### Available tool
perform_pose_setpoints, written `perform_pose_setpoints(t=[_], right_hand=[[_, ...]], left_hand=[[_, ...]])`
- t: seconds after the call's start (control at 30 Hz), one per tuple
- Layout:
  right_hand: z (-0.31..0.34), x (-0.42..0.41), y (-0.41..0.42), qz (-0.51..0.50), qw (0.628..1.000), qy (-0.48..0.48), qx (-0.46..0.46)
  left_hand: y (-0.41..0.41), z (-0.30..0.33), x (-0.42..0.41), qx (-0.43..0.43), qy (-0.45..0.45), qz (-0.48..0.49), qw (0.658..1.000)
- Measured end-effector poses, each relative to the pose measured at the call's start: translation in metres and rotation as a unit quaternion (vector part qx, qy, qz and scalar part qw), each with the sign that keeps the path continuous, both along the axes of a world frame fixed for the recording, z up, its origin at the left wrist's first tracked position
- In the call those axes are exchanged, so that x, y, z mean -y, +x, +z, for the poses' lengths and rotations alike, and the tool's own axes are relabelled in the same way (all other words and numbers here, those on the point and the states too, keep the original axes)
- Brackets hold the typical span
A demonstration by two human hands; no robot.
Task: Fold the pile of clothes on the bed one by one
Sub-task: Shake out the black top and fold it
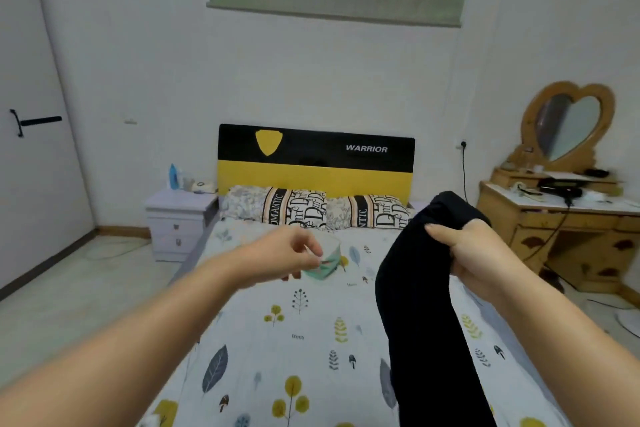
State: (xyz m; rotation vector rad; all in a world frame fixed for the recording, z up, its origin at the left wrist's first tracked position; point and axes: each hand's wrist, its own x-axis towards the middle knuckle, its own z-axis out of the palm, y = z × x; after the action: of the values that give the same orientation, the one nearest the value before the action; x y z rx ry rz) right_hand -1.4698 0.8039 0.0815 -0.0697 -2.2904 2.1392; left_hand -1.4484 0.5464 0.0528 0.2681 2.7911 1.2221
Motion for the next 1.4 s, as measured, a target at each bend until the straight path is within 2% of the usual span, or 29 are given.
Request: perform_pose_setpoints(t=[0.1,0.23,0.33,0.43,0.57,0.7,0.77,0.87,1.0,1.13,1.2,1.27,1.3,1.4], right_hand=[[0.008,0.002,0.009,0.014,0.999,0.026,-0.013],[0.021,-0.007,0.022,0.026,0.998,0.026,-0.041],[0.026,-0.018,0.029,0.004,0.997,0.047,-0.054],[0.024,-0.037,0.03,-0.052,0.995,0.074,-0.051],[0.004,-0.06,0.031,-0.092,0.993,0.077,-0.009],[-0.031,-0.061,0.036,-0.039,0.993,0.098,0.059],[-0.047,-0.053,0.037,0.021,0.986,0.131,0.102],[-0.055,-0.038,0.038,0.089,0.962,0.218,0.141],[-0.044,-0.027,0.038,0.101,0.926,0.348,0.103],[-0.031,-0.006,0.041,0.06,0.939,0.331,-0.074],[-0.021,0.005,0.045,0.14,0.939,0.28,-0.139],[-0.018,0.014,0.044,0.253,0.937,0.209,-0.117],[-0.018,0.017,0.043,0.274,0.937,0.192,-0.101],[-0.017,0.023,0.041,0.196,0.947,0.226,-0.115]], left_hand=[[0.004,-0.037,-0.057,0.027,0.063,-0.044,0.997],[0.004,-0.068,-0.116,0.07,0.177,-0.127,0.973],[0.003,-0.074,-0.138,0.052,0.255,-0.093,0.961],[-0.001,-0.067,-0.132,0.02,0.312,-0.052,0.949],[-0.001,-0.04,-0.101,0.0,0.324,-0.054,0.944],[0.002,-0.007,-0.075,-0.008,0.366,-0.063,0.928],[0.007,0.006,-0.068,-0.024,0.348,-0.07,0.935],[0.013,0.013,-0.065,-0.064,0.252,-0.074,0.963],[0.019,0.012,-0.061,-0.081,0.212,-0.087,0.97],[0.022,0.011,-0.062,-0.086,0.201,-0.097,0.971],[0.022,0.011,-0.065,-0.081,0.194,-0.12,0.97],[0.022,0.012,-0.066,-0.084,0.188,-0.137,0.969],[0.021,0.012,-0.066,-0.094,0.183,-0.132,0.97],[0.017,0.008,-0.06,-0.143,0.173,-0.069,0.972]])
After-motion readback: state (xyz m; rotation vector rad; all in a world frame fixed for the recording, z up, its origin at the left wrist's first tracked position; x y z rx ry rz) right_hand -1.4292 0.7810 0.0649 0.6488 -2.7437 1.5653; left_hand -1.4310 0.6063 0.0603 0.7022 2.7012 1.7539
